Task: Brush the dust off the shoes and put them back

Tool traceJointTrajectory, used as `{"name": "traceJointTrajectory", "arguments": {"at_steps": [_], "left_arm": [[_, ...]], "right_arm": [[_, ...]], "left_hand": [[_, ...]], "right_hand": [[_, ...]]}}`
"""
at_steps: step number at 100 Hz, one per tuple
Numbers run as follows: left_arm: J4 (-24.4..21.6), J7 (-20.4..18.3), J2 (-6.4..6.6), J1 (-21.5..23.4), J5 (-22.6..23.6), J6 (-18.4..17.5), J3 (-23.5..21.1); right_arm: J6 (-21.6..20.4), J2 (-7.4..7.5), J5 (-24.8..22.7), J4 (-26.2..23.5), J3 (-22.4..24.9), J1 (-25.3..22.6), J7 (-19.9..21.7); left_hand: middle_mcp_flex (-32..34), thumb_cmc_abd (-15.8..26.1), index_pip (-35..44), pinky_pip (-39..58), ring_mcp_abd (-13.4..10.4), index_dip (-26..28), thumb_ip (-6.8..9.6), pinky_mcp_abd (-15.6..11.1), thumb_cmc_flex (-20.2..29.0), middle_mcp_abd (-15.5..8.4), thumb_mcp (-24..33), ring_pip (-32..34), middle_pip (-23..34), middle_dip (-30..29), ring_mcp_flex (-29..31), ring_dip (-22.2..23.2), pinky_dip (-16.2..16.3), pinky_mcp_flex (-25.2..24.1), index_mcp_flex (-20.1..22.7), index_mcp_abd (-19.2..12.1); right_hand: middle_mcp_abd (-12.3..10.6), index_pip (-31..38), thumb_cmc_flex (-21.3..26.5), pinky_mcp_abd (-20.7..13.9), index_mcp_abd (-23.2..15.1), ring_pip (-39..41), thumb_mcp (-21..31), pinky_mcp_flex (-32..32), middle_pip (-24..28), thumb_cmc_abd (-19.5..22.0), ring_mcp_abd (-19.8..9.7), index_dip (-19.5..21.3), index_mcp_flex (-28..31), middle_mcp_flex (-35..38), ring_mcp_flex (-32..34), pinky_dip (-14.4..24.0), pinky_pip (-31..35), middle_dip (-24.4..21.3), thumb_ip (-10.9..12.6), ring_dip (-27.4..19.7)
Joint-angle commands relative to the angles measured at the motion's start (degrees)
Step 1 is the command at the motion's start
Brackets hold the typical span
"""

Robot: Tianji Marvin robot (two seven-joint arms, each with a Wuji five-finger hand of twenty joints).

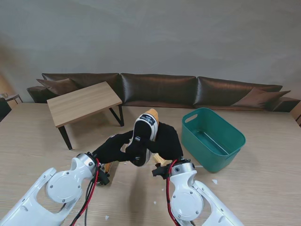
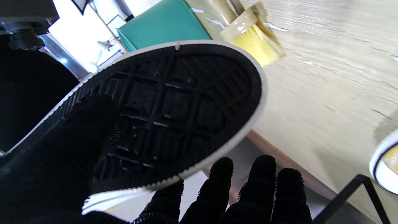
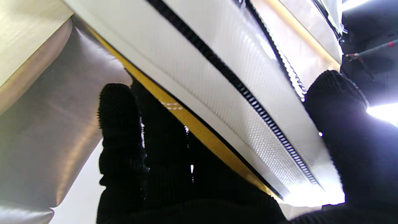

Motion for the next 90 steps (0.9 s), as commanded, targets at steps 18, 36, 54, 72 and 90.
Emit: {"name": "traceJointTrajectory", "arguments": {"at_steps": [18,36,54,72,90], "left_arm": [[0.93,2.02,-1.75,0.03,-4.61,-2.05,2.67],[0.95,7.44,-3.55,1.32,-10.17,-1.63,4.05],[0.48,10.00,-4.56,2.59,-13.76,0.03,4.07],[-0.91,10.06,-4.95,4.14,-17.98,1.97,2.57],[-1.47,10.41,-5.15,4.93,-19.13,3.37,1.30]], "right_arm": [[0.03,-1.69,1.96,0.35,-1.09,0.87,-0.81],[0.72,-2.29,4.16,2.00,-1.51,1.49,-1.08],[2.04,-2.53,6.64,2.86,-1.49,1.54,-0.29],[3.34,-2.07,11.21,1.76,-0.31,0.09,3.16],[5.31,-0.88,12.97,0.81,1.02,-0.97,7.56]], "left_hand": [[13.19,2.47,16.41,5.75,2.62,16.82,0.80,4.83,10.29,0.72,-4.36,8.27,3.74,5.45,10.39,5.00,9.41,10.87,18.39,-0.37],[36.73,2.66,49.24,52.11,2.34,38.10,0.08,11.30,30.50,-0.47,-15.53,29.71,12.84,20.86,34.11,11.40,6.86,21.57,25.90,4.55],[51.62,-0.75,53.97,64.45,-2.27,34.28,-0.95,13.92,30.97,-4.59,-9.75,38.58,17.57,21.35,50.58,11.32,-0.85,35.93,29.04,7.51],[52.07,-0.63,54.90,65.50,-3.53,33.80,-1.26,14.31,31.36,-4.01,-8.21,43.92,20.38,22.30,51.20,14.84,-1.89,37.40,28.72,9.49],[51.39,-0.21,55.30,64.98,-3.80,33.85,-1.15,14.13,31.74,-3.98,-8.28,43.35,20.55,23.11,50.86,15.25,-2.11,36.77,28.14,9.91]], "right_hand": [[-1.90,1.98,13.17,0.48,-8.66,1.20,11.09,-8.57,0.19,5.09,-4.57,3.20,2.93,2.22,2.91,1.44,1.00,1.55,3.37,0.66],[-1.63,0.16,12.80,1.36,-8.29,0.93,8.36,-10.30,-0.30,6.93,-3.45,1.05,1.41,0.66,1.88,1.78,0.43,1.46,3.82,0.68],[0.72,-3.56,7.36,2.86,-5.66,-0.18,5.65,-13.86,-0.44,8.37,-1.19,-3.79,-5.39,-4.73,-2.33,2.58,-1.46,-0.67,4.49,0.35],[3.77,-18.37,-6.86,5.09,3.97,-0.43,2.63,-19.50,0.65,12.34,2.14,4.64,-13.04,-16.40,-10.63,5.16,-5.63,-2.82,13.81,-0.24],[5.19,-19.91,-8.95,5.71,7.45,0.50,-5.29,-22.52,1.34,10.06,3.95,3.31,-18.62,-23.40,-16.10,7.24,-8.87,-4.25,14.24,-0.65]]}}
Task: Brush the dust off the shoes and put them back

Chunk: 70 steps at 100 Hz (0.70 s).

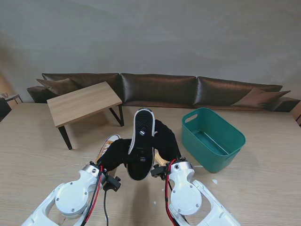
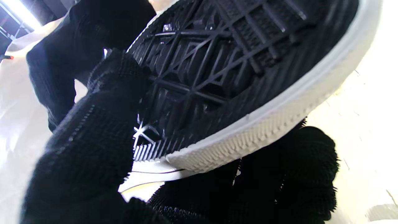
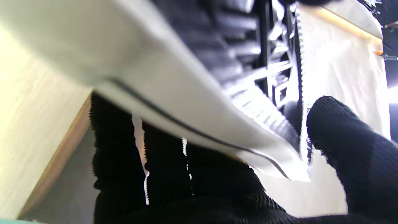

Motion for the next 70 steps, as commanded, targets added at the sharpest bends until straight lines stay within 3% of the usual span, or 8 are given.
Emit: {"name": "traceJointTrajectory", "arguments": {"at_steps": [1,27,42,46,51,61,66,70], "left_arm": [[-0.69,-0.41,-0.39,0.05,-0.32,0.47,-0.66],[-1.21,-1.28,-0.17,0.23,-0.05,1.92,-1.00],[-1.17,-1.99,-0.01,0.18,-0.09,2.14,-0.98],[-1.34,-2.41,0.09,0.29,-0.11,2.47,-1.07],[-1.57,-3.20,0.30,0.51,0.12,2.96,-1.29],[-2.38,-4.93,0.87,1.34,1.64,4.48,-2.16],[-2.81,-5.40,1.08,1.97,2.69,5.13,-2.72],[-3.16,-5.65,1.21,2.55,3.30,5.53,-3.27]], "right_arm": [[0.64,0.78,0.32,-0.50,0.24,-0.98,2.02],[1.62,1.91,1.00,-1.10,0.60,-1.31,6.24],[1.68,1.35,0.44,-0.09,-1.00,-0.67,4.91],[1.69,1.06,-0.13,0.46,-1.58,-0.35,3.87],[1.41,0.58,-1.31,1.56,-2.39,0.20,2.09],[0.84,-0.09,-2.03,3.22,-3.46,1.19,0.32],[0.90,-0.22,-2.17,3.78,-3.75,1.56,0.10],[1.07,-0.32,-2.59,4.29,-3.99,1.92,-0.19]], "left_hand": [[4.10,7.44,8.51,1.81,-9.28,2.74,5.67,-0.61,11.14,-4.20,13.78,9.84,3.98,2.30,7.83,3.11,-0.50,0.66,2.07,-4.19],[3.99,7.67,8.70,1.26,-9.23,2.59,5.74,-0.93,11.46,-4.02,13.40,9.05,3.78,2.80,7.81,3.62,-0.53,0.16,1.92,-4.24],[3.89,7.75,8.68,0.88,-9.03,2.50,5.82,-1.01,11.56,-3.93,13.18,8.54,3.58,2.92,7.78,3.85,-0.51,-0.30,1.87,-4.25],[3.75,7.90,8.57,0.73,-8.72,2.42,5.88,-0.95,11.72,-3.61,13.08,8.35,3.44,2.95,7.66,3.99,-0.41,-0.81,1.78,-4.15],[3.19,8.47,8.37,0.78,-7.98,2.57,6.22,-1.01,12.16,-3.14,12.05,8.12,3.29,3.44,6.80,5.05,0.60,-2.38,1.47,-4.04],[0.36,9.93,6.84,-0.04,-5.45,2.13,6.67,-1.35,12.79,-1.36,10.05,6.96,2.20,4.85,2.49,6.57,2.67,-7.39,0.78,-4.13],[-3.38,10.48,1.36,-2.82,-3.49,-0.53,7.02,-1.76,12.16,-0.24,7.37,3.15,-0.79,5.14,-2.13,5.85,3.42,-11.90,0.26,-4.38],[-7.50,10.63,-6.61,-6.62,-1.83,-3.21,7.22,-2.52,10.72,0.94,4.74,-1.63,-2.82,-1.14,-7.22,4.35,3.33,-16.56,-0.66,-4.19]], "right_hand": [[0.51,-0.07,-2.42,0.91,-0.35,0.82,-3.35,-21.32,0.36,-0.41,0.50,-0.47,-1.70,-2.54,-2.21,1.35,-1.56,-1.19,1.87,-0.43],[1.20,2.38,-1.12,1.65,-1.32,1.33,-6.80,-20.80,0.81,-0.76,0.93,0.59,2.45,-2.32,-1.34,2.50,-2.50,-1.58,2.51,-0.71],[0.97,7.87,3.91,2.01,-3.63,4.57,6.14,-16.02,3.56,-1.61,-0.04,4.66,13.90,6.08,5.49,3.73,0.54,0.15,2.98,-0.42],[0.22,13.06,7.25,1.99,-5.21,6.28,9.04,-14.09,4.10,-3.94,-0.86,-0.80,16.08,9.97,8.54,2.68,2.93,1.07,-3.15,-0.39],[-0.70,20.64,13.15,1.58,-7.81,8.62,9.76,-11.15,5.10,-5.76,-1.98,-4.51,17.70,15.15,13.01,2.19,5.86,1.76,-7.07,0.06],[-0.66,24.24,17.21,1.53,-8.23,13.80,11.28,-6.92,6.34,-6.73,-3.04,-3.42,20.62,20.95,17.31,2.06,10.09,3.75,-8.21,2.35],[-0.44,24.37,17.79,1.42,-8.05,18.31,12.36,-5.22,6.82,-7.46,-3.85,-1.50,21.48,22.53,17.55,1.96,11.98,5.39,-8.34,4.32],[-0.46,24.44,17.83,1.13,-7.83,21.31,13.10,-3.86,7.15,-7.92,-4.57,0.01,22.20,23.67,17.73,1.91,13.03,6.47,-8.49,5.28]]}}
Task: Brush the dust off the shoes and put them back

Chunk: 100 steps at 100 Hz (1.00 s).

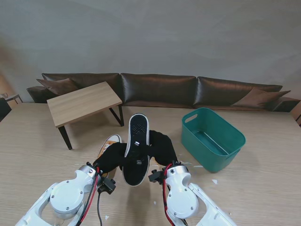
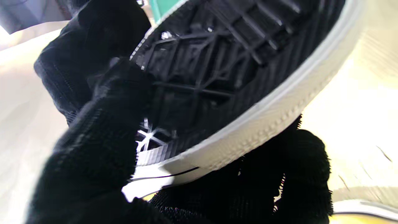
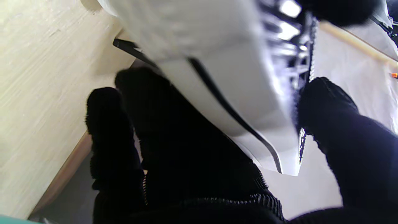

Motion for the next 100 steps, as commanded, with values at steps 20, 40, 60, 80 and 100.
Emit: {"name": "traceJointTrajectory", "arguments": {"at_steps": [20,40,60,80,100], "left_arm": [[-3.73,0.98,-0.17,4.25,-0.27,1.48,-3.44],[-6.09,3.23,-0.58,6.92,-0.19,0.45,-6.68],[-8.20,3.64,-0.52,8.79,1.37,-0.43,-9.81],[-8.88,1.73,0.17,8.06,4.90,-2.09,-12.48],[-8.38,-0.41,0.70,6.00,6.23,-1.88,-13.05]], "right_arm": [[2.71,-1.01,-0.55,2.24,-1.43,1.86,1.49],[4.37,-1.93,0.86,4.76,-2.31,3.24,0.70],[6.86,-2.31,0.12,6.21,-2.90,4.08,0.07],[12.55,-2.81,-1.31,7.40,-4.66,6.04,0.64],[19.05,-3.39,-1.06,7.84,-7.41,8.09,3.47]], "left_hand": [[-23.95,12.32,-33.90,-29.37,2.67,-13.97,8.86,-6.61,-3.31,3.63,8.33,-21.98,-12.19,-19.33,-29.03,-12.02,-6.69,-23.87,-3.72,-5.69],[-34.34,13.99,-37.99,-49.04,2.03,-19.02,8.89,-8.50,-5.67,5.72,3.94,-30.91,-15.79,-27.91,-37.49,-18.94,-9.64,-24.63,-8.67,-7.53],[-37.07,16.19,-37.96,-62.19,1.34,-20.75,9.20,-8.88,-5.65,4.43,0.54,-33.14,-16.49,-30.26,-39.90,-20.33,-5.74,-22.34,-9.45,-8.21],[-35.36,17.51,-36.59,-63.60,-0.12,-20.06,9.21,-10.64,-5.41,2.54,-0.90,-33.33,-15.31,-28.94,-40.53,-19.85,-2.62,-23.72,-7.35,-8.91],[-34.36,18.22,-35.89,-63.67,-0.08,-19.33,9.24,-10.55,-5.12,2.65,-1.37,-33.25,-14.97,-28.11,-40.24,-19.45,-1.99,-23.70,-6.29,-8.73]], "right_hand": [[-2.12,6.56,11.01,-1.09,-8.01,11.05,11.13,0.00,0.64,-0.69,-4.39,7.56,6.74,6.40,2.25,-1.11,5.76,4.80,1.21,3.77],[-2.10,6.15,11.44,-1.21,-7.70,12.27,12.31,1.67,-0.08,-1.49,-5.22,9.46,7.32,7.27,2.27,-1.28,5.54,5.72,1.02,3.99],[-1.81,5.94,11.52,-0.83,-6.95,12.98,12.70,1.90,-0.31,-1.66,-4.62,10.22,7.62,7.72,2.24,-1.21,5.36,6.17,0.87,4.23],[-1.55,5.57,11.48,-0.56,-6.61,13.15,12.36,1.22,-0.62,-1.39,-4.07,10.32,7.87,7.83,2.18,-0.98,5.28,6.44,0.84,4.21],[-1.39,5.33,11.11,-0.48,-6.51,13.81,12.42,1.79,-1.08,-1.51,-4.14,9.92,8.37,8.60,2.21,-0.10,6.89,6.42,0.85,4.37]]}}
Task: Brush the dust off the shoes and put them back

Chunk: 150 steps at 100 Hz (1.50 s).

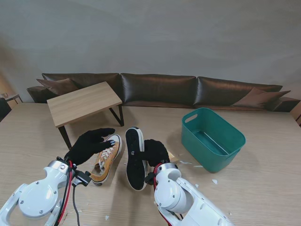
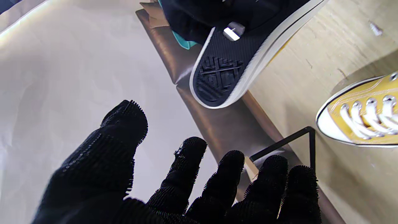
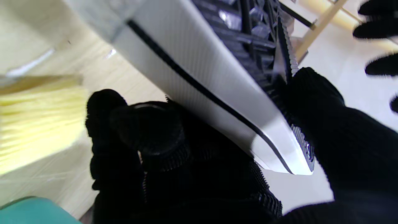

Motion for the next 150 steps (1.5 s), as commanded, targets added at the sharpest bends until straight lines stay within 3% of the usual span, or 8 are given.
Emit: {"name": "traceJointTrajectory", "arguments": {"at_steps": [1,24,60,75,87,105,108,150], "left_arm": [[-0.22,-1.18,0.14,-0.96,0.07,0.16,-0.12],[0.56,-1.44,0.11,-1.69,-0.98,0.33,0.57],[-0.16,-1.22,0.03,0.99,-1.14,0.48,-1.05],[-0.29,-0.98,-0.06,1.65,-1.40,0.92,-1.34],[-0.49,-0.99,-0.08,1.85,-1.53,1.48,-1.26],[-0.64,-1.54,0.03,1.90,-1.72,2.06,-1.28],[-0.58,-1.74,0.07,1.89,-1.73,2.01,-1.35],[-0.31,-3.36,0.35,1.74,-2.60,2.19,-1.59]], "right_arm": [[0.77,-1.27,0.22,-0.18,-1.14,0.91,1.44],[5.32,-4.23,0.76,5.76,-4.96,5.73,0.37],[7.39,-6.90,1.43,15.88,-7.37,11.09,0.21],[6.91,-7.35,0.95,18.96,-8.14,12.55,0.23],[6.81,-7.55,0.40,20.23,-8.67,13.34,0.40],[6.88,-8.06,0.12,21.95,-9.30,14.16,0.31],[6.87,-8.08,-0.07,22.11,-9.38,14.22,0.22],[8.53,-7.67,-3.01,22.41,-9.95,14.68,0.02]], "left_hand": [[1.14,1.42,0.47,-1.33,-0.67,0.53,1.30,-2.31,-0.03,-1.13,-1.30,-0.39,0.54,0.83,-2.26,0.32,1.14,-0.42,1.26,-1.59],[2.39,2.27,1.07,-1.55,-0.35,1.27,1.34,-2.09,0.21,-0.69,-2.07,-0.34,0.87,1.66,-2.14,0.55,1.48,-0.26,2.61,-1.07],[3.65,3.58,1.23,-1.77,0.14,2.03,1.46,-1.74,0.57,-0.15,-3.94,-0.17,1.14,2.62,-1.73,0.77,1.83,0.02,3.48,-0.52],[4.23,4.03,1.27,-1.81,0.29,2.27,1.55,-1.60,0.95,0.06,-4.74,-0.10,1.30,2.95,-1.59,0.83,1.93,0.18,3.80,-0.24],[4.75,4.25,1.49,-1.83,0.36,2.51,1.63,-1.59,1.13,0.24,-5.29,-0.03,1.48,3.27,-1.45,0.89,1.98,0.28,4.39,-0.05],[5.72,4.48,1.65,-1.84,0.49,2.81,1.76,-1.35,1.44,0.61,-5.98,0.09,1.83,3.82,-1.30,0.97,2.06,0.44,4.89,0.27],[5.88,4.60,1.73,-1.84,0.48,2.88,1.77,-1.34,1.43,0.49,-6.07,0.13,1.89,3.92,-1.21,0.99,2.07,0.47,5.08,0.27],[8.11,5.18,2.28,-1.71,0.85,3.62,1.95,-0.99,1.91,1.09,-7.17,0.74,2.62,5.35,-0.43,1.27,2.13,1.24,6.42,0.87]], "right_hand": [[-1.51,5.27,6.62,-0.47,-6.07,1.47,10.42,1.76,-0.15,2.22,-3.10,2.67,4.60,5.00,1.21,0.59,3.03,1.17,3.76,0.72],[-1.72,4.41,5.91,-0.78,-6.34,0.44,9.44,0.77,-0.99,3.26,-2.73,1.19,4.16,4.54,1.16,0.72,3.10,0.78,3.73,0.11],[-2.72,3.08,4.43,-2.36,-7.62,-8.35,7.28,-4.96,-0.12,5.05,-1.47,-5.62,1.11,-0.83,0.89,0.11,1.35,-0.47,4.44,-3.69],[-2.81,0.82,1.54,-2.59,-6.62,-11.35,6.76,-6.55,0.67,5.54,-1.48,-7.57,-1.50,-4.04,0.83,0.03,1.03,-1.08,5.14,-4.54],[-2.96,-3.45,-2.55,-2.67,-5.52,-12.64,6.44,-7.24,1.63,6.44,-1.47,-6.89,-2.56,-5.93,0.81,0.22,1.19,-1.87,7.53,-4.52],[-2.75,-11.11,-6.42,-2.88,-3.60,-14.29,5.94,-8.65,2.16,9.14,-1.37,-4.91,-5.28,-9.53,-0.17,0.51,0.99,-3.25,13.83,-4.25],[-2.76,-13.66,-6.81,-2.94,-3.30,-14.39,5.47,-8.91,2.38,9.31,-1.31,-1.09,-5.89,-10.22,-0.51,0.59,0.88,-3.77,15.67,-4.09],[-2.66,-16.89,-7.97,-2.94,-0.05,-13.87,2.90,-9.17,3.15,6.65,-1.64,-4.39,-13.00,-12.42,-1.15,0.55,0.84,-4.24,15.41,-4.01]]}}
